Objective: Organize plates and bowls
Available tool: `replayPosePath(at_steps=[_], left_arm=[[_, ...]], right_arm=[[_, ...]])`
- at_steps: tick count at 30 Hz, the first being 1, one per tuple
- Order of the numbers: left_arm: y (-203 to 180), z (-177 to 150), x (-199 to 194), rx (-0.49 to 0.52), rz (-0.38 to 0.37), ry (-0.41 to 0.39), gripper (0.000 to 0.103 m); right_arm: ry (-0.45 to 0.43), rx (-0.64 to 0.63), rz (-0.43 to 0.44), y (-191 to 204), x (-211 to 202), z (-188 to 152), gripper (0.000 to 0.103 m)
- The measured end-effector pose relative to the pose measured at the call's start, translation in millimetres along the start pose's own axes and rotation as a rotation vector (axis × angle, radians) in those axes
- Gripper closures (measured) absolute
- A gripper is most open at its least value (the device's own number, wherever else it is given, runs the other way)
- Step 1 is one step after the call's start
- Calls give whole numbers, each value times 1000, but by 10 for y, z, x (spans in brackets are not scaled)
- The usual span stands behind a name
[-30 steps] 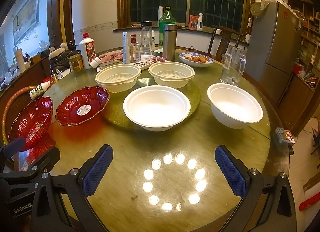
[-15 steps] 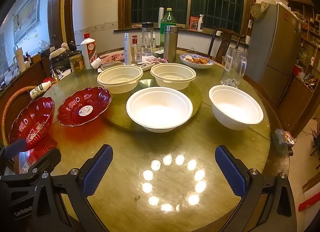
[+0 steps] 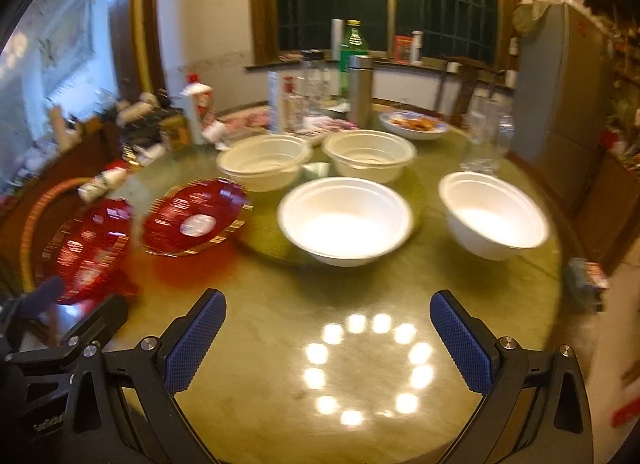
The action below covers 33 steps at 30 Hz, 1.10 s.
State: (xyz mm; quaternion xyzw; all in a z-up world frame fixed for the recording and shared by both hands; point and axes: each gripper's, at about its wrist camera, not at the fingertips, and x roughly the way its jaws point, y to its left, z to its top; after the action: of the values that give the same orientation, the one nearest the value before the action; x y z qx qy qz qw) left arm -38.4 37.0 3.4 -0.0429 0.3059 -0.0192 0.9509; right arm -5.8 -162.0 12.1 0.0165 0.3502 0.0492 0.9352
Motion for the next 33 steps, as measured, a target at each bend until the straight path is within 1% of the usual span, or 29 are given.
replayPosePath(at_steps=[1, 3, 5, 7, 8, 9, 10, 12, 13, 14, 16, 18, 19, 21, 23, 25, 26, 30, 31, 32, 33], left_arm=[[47, 12, -39, -4, 5, -15, 0], [242, 29, -176, -39, 15, -75, 0], [481, 19, -277, -99, 24, -119, 0], [807, 8, -342, -170, 44, -141, 0], [954, 8, -355, -191, 65, -135, 0], [1058, 17, -347, -195, 90, -119, 0], [1182, 34, -321, -187, 125, -93, 0], [1353, 40, -231, -162, 177, -40, 0], [1452, 34, -166, -171, 198, 5, 0], [1591, 23, -66, -198, 189, 66, 0], [1780, -4, 52, -243, 164, 121, 0], [1931, -24, 99, -303, 145, 131, 0], [1989, -43, 117, -326, 133, 137, 0], [2042, -37, 209, -352, 133, 166, 0], [2084, -28, 285, -365, 139, 171, 8], [2144, -1, 365, -395, 137, 187, 32], [2164, 16, 428, -400, 143, 205, 38], [2182, 47, 550, -389, 158, 206, 38], [2174, 36, 575, -396, 147, 200, 38], [2174, 20, 576, -416, 121, 170, 38], [2175, 11, 576, -431, 109, 148, 38]], right_arm=[[7, 24, 50, -18, 17, 13, 0], [23, 75, 124, -51, 59, 30, 0], [38, 136, 204, -67, 115, 36, 0], [54, 193, 281, -56, 191, 57, 0], [65, 208, 309, -22, 232, 70, 0], [90, 218, 363, 47, 305, 101, 0], [113, 225, 410, 103, 364, 124, 0], [154, 237, 475, 262, 496, 182, 0], [174, 235, 503, 360, 562, 197, 0], [191, 227, 531, 464, 612, 215, 1], [227, 203, 553, 682, 728, 238, 1], [261, 191, 570, 853, 853, 230, 9], [288, 194, 600, 956, 942, 235, 10], [328, 206, 632, 1112, 1075, 253, 12], [351, 209, 622, 1255, 1200, 285, 14], [375, 200, 614, 1391, 1309, 320, 19], [388, 201, 613, 1428, 1353, 324, 22], [425, 191, 602, 1628, 1554, 322, 31], [430, 187, 606, 1671, 1603, 317, 32], [437, 185, 613, 1715, 1653, 306, 34], [442, 185, 612, 1716, 1679, 300, 39]])
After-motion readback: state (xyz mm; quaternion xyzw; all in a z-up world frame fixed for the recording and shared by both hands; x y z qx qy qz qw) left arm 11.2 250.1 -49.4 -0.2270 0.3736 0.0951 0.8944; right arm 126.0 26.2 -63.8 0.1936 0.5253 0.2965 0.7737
